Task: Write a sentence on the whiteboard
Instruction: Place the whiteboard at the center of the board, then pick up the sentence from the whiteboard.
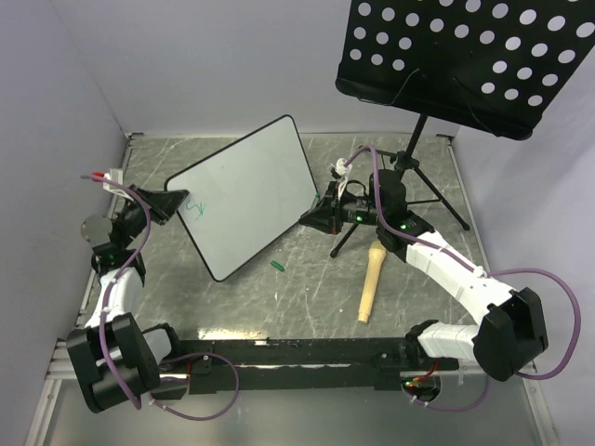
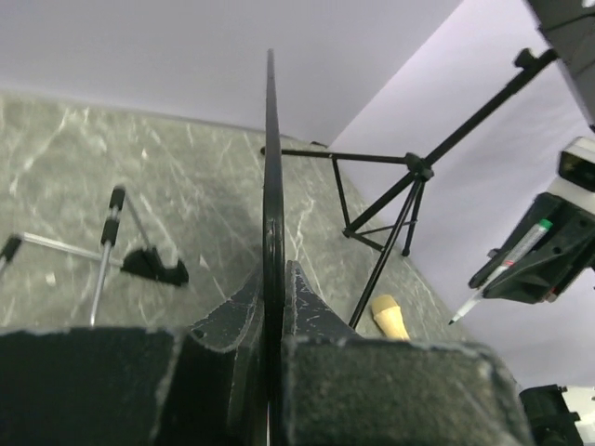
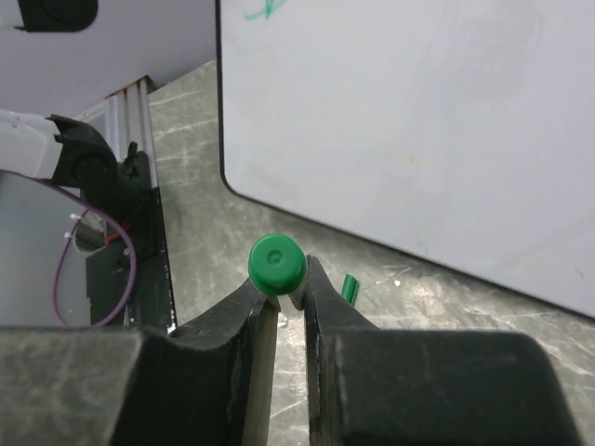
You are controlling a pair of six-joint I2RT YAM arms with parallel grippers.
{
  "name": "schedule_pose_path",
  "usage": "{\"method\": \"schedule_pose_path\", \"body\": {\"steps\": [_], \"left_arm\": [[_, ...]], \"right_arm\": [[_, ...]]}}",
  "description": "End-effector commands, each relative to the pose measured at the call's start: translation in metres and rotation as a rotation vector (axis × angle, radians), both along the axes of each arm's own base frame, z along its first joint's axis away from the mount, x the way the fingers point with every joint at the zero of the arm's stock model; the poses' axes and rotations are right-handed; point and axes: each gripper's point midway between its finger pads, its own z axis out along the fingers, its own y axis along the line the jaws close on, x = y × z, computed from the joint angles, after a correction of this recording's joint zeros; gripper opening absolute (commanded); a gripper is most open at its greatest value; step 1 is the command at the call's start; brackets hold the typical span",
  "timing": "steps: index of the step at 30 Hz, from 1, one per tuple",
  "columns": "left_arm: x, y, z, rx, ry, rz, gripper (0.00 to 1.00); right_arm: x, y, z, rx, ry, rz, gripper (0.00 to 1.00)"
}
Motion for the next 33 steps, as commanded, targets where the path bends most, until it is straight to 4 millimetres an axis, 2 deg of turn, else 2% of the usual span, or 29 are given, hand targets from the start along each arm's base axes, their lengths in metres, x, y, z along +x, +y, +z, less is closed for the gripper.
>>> {"method": "schedule_pose_path", "body": {"steps": [1, 4, 5, 8, 10, 11, 12, 13, 14, 15, 16, 17, 18, 19, 22, 25, 28, 29, 33], "left_arm": [[0.002, 0.004, 0.021, -0.011, -0.126, 0.075, 0.01], [-0.002, 0.0, -0.002, -0.037, -0.072, 0.064, 0.01], [-0.004, 0.0, -0.013, -0.049, -0.047, 0.067, 0.01], [-0.008, -0.001, -0.032, -0.089, 0.0, 0.073, 0.01], [-0.009, -0.002, -0.04, -0.103, 0.024, 0.083, 0.01], [-0.007, 0.0, -0.044, -0.112, 0.052, 0.089, 0.01], [-0.005, 0.002, -0.044, -0.112, 0.059, 0.101, 0.01], [-0.003, 0.003, -0.041, -0.109, 0.06, 0.106, 0.01], [-0.003, 0.003, -0.041, -0.104, 0.062, 0.107, 0.01], [-0.001, 0.004, -0.047, -0.097, 0.093, 0.113, 0.01], [0.001, 0.006, -0.047, -0.087, 0.098, 0.12, 0.01], [0.002, 0.007, -0.051, -0.07, 0.108, 0.127, 0.01], [0.003, 0.007, -0.058, -0.078, 0.149, 0.128, 0.01], [0.005, 0.008, -0.061, -0.079, 0.164, 0.129, 0.01], [0.007, 0.008, -0.071, -0.106, 0.21, 0.118, 0.01], [0.009, 0.006, -0.075, -0.129, 0.226, 0.107, 0.01], [0.01, 0.005, -0.076, -0.13, 0.217, 0.103, 0.01], [0.011, 0.004, -0.076, -0.129, 0.212, 0.099, 0.01], [0.015, 0.001, -0.085, -0.112, 0.213, 0.076, 0.01]], "right_arm": [[0.0, 0.0, 0.027, 0.048, -0.068, 0.019, 0.0], [0.001, 0.002, 0.025, 0.057, -0.061, 0.022, 0.0], [0.001, 0.005, 0.024, 0.058, -0.056, 0.024, 0.0], [0.007, 0.018, 0.025, 0.055, -0.106, 0.017, 0.0], [0.011, 0.028, 0.039, 0.077, -0.201, 0.027, 0.0], [0.014, 0.037, 0.038, 0.083, -0.212, 0.042, 0.0], [0.019, 0.044, 0.056, 0.121, -0.259, 0.044, 0.0], [0.024, 0.049, 0.063, 0.135, -0.262, 0.046, 0.0], [0.032, 0.059, 0.057, 0.13, -0.235, 0.053, 0.0], [0.034, 0.069, 0.077, 0.159, -0.252, 0.064, 0.0], [0.036, 0.076, 0.08, 0.162, -0.254, 0.074, 0.0], [0.041, 0.086, 0.073, 0.147, -0.254, 0.083, 0.0], [0.037, 0.098, 0.084, 0.156, -0.276, 0.096, 0.0], [0.039, 0.108, 0.074, 0.138, -0.261, 0.1, 0.0], [0.036, 0.131, 0.069, 0.125, -0.304, 0.111, 0.0], [0.036, 0.145, 0.061, 0.118, -0.328, 0.12, 0.0], [0.035, 0.152, 0.067, 0.153, -0.391, 0.115, 0.0], [0.035, 0.154, 0.077, 0.191, -0.436, 0.113, 0.0], [0.027, 0.163, 0.071, 0.228, -0.463, 0.127, 0.0]]}}
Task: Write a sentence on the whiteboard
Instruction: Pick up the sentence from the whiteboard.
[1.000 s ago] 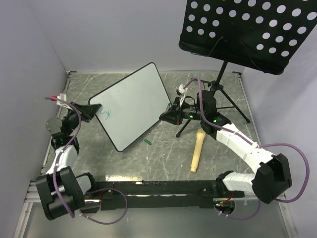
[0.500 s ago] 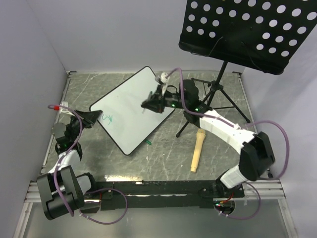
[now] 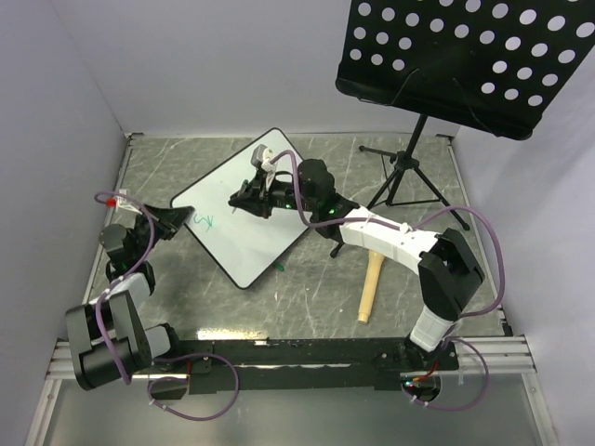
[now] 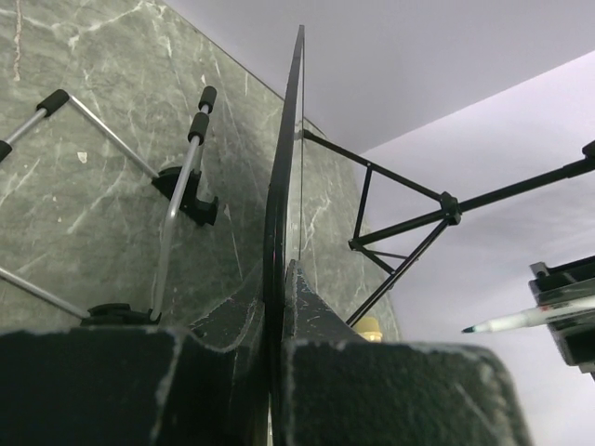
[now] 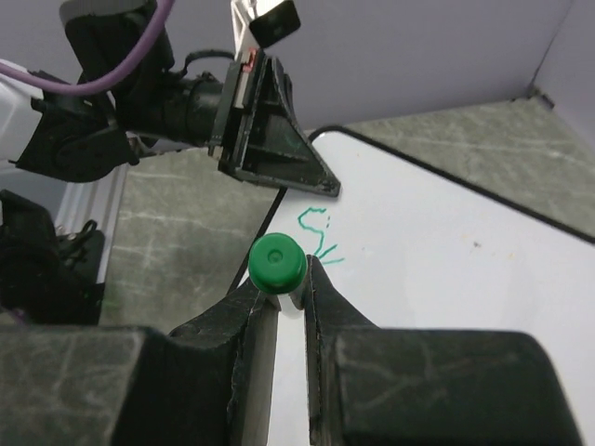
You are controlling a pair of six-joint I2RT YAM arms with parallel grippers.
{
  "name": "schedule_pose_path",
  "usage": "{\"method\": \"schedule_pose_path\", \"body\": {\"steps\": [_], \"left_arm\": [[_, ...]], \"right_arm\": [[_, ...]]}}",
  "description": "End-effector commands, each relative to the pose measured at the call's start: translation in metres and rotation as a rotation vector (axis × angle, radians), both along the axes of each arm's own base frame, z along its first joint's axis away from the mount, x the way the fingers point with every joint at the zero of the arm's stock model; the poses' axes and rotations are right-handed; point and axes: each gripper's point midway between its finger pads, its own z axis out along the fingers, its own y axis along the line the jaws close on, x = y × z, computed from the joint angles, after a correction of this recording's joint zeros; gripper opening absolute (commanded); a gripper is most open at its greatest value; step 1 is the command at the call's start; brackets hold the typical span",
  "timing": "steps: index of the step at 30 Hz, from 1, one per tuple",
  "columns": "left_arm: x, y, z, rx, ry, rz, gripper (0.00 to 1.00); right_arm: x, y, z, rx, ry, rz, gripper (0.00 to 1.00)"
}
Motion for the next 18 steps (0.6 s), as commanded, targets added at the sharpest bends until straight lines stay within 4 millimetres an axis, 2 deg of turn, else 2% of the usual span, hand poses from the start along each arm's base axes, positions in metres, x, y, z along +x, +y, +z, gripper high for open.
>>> {"method": "schedule_pose_path", "body": {"steps": [1, 2, 7, 18], "left_arm": [[0.002, -0.01, 0.009, 0.107, -0.126, -0.075, 0.01], [0.001, -0.012, 0.016, 0.108, -0.166, -0.084, 0.01], [0.002, -0.016, 0.018, 0.164, -0.214, -0.125, 0.01], [0.004, -0.024, 0.01, 0.174, -0.193, -0.164, 0.01]], "right_arm": [[-0.002, 0.01, 0.036, 0.148, -0.176, -0.001, 0.0], [-0.002, 0.012, 0.035, 0.16, -0.183, 0.0, 0.0], [-0.003, 0.017, 0.025, 0.221, -0.226, 0.008, 0.0], [0.008, 0.028, 0.004, 0.3, -0.395, -0.069, 0.0]]}}
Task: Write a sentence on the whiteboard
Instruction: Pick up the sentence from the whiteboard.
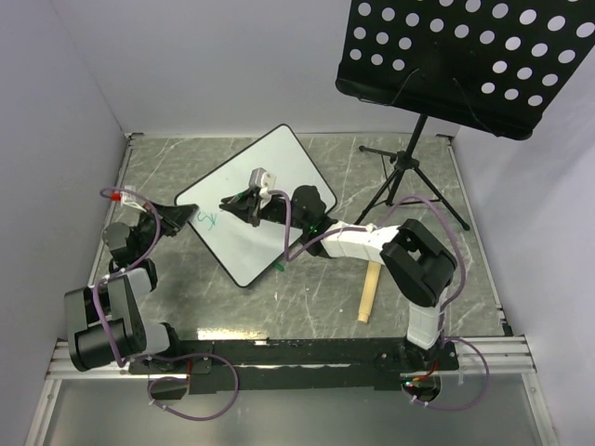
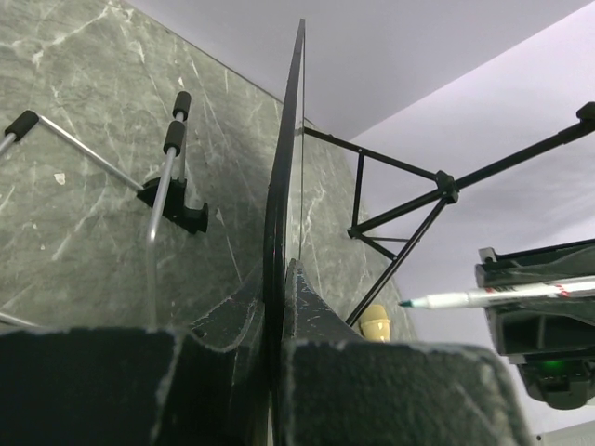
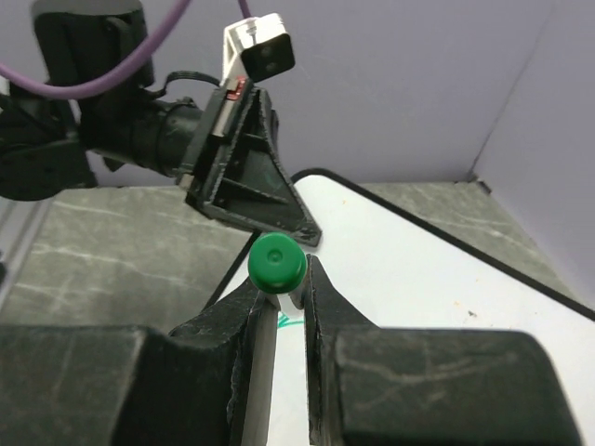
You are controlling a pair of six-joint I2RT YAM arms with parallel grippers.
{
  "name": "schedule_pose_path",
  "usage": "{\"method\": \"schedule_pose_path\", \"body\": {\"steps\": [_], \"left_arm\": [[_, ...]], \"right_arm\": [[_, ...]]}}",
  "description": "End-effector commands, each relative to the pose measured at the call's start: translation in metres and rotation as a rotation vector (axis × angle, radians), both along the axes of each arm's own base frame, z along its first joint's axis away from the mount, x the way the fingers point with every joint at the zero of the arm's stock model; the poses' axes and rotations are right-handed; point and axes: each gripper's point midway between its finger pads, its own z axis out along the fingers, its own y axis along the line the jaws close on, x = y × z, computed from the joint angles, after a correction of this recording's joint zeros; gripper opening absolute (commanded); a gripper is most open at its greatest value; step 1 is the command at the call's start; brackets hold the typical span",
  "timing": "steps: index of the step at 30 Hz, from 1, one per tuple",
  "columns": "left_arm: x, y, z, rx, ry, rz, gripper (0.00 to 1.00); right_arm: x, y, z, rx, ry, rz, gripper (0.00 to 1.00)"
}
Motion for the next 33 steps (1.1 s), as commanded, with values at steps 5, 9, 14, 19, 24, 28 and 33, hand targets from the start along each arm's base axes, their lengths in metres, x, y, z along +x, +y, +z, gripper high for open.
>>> {"method": "schedule_pose_path", "body": {"steps": [5, 9, 14, 19, 24, 28, 33], "left_arm": [[-0.002, -0.015, 0.006, 0.152, -0.088, -0.092, 0.01], [-0.001, -0.015, 0.002, 0.156, -0.067, -0.089, 0.01], [0.0, -0.016, -0.002, 0.146, -0.049, -0.088, 0.01], [0.0, -0.016, -0.002, 0.153, -0.046, -0.093, 0.01], [0.001, -0.015, -0.003, 0.163, -0.045, -0.093, 0.01], [0.001, -0.016, -0.005, 0.172, -0.043, -0.098, 0.01], [0.0, -0.017, -0.002, 0.178, -0.053, -0.107, 0.01]], "right_arm": [[0.003, 0.006, 0.024, 0.169, -0.219, -0.054, 0.0], [0.003, 0.003, 0.023, 0.19, -0.229, -0.071, 0.0], [0.002, 0.004, 0.016, 0.181, -0.235, -0.07, 0.0], [0.006, 0.013, 0.001, 0.147, -0.225, -0.054, 0.0], [0.005, 0.014, -0.006, 0.112, -0.226, -0.037, 0.0], [0.005, 0.014, -0.001, 0.127, -0.227, -0.033, 0.0], [0.011, 0.016, 0.002, 0.129, -0.212, -0.043, 0.0]]}}
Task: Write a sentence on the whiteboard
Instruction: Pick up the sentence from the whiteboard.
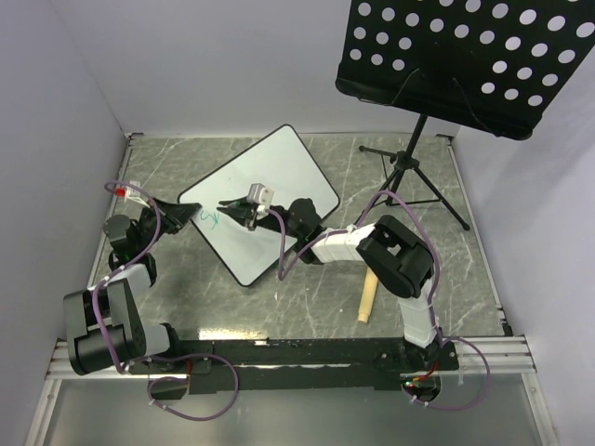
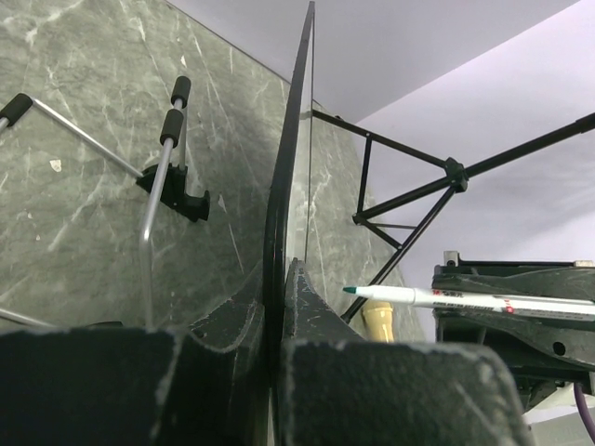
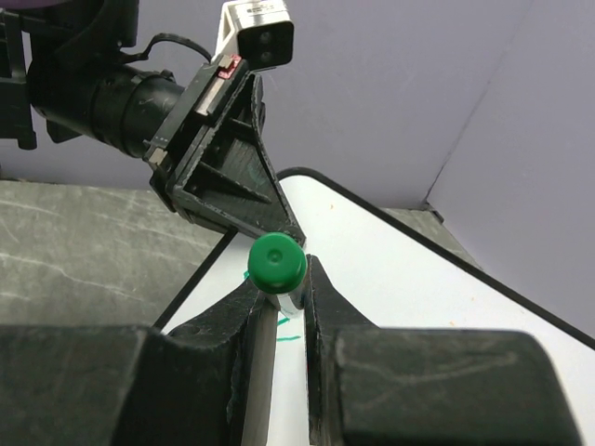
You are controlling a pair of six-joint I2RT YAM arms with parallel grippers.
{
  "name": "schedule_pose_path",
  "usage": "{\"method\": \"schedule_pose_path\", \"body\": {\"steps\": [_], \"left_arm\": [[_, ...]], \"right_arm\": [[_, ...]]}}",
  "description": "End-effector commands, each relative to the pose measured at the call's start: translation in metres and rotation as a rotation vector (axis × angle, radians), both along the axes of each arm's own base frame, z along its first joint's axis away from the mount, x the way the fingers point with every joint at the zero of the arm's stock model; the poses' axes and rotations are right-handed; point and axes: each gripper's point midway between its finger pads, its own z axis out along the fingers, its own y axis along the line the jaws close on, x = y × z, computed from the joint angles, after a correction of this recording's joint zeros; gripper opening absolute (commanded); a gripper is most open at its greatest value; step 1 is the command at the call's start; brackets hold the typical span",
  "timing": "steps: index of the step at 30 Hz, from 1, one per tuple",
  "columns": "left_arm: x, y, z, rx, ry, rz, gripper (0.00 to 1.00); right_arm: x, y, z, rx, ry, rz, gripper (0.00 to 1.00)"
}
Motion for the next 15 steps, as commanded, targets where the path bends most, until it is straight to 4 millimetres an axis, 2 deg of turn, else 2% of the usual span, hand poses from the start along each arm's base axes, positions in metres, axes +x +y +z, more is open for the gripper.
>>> {"method": "schedule_pose_path", "body": {"steps": [1, 15], "left_arm": [[-0.005, -0.01, 0.002, 0.149, -0.107, -0.084, 0.01], [-0.007, -0.014, 0.004, 0.157, -0.114, -0.104, 0.01]], "right_arm": [[0.003, 0.002, 0.028, 0.06, -0.055, 0.007, 0.0], [0.023, -0.004, 0.017, 0.03, -0.015, -0.035, 0.0]]}}
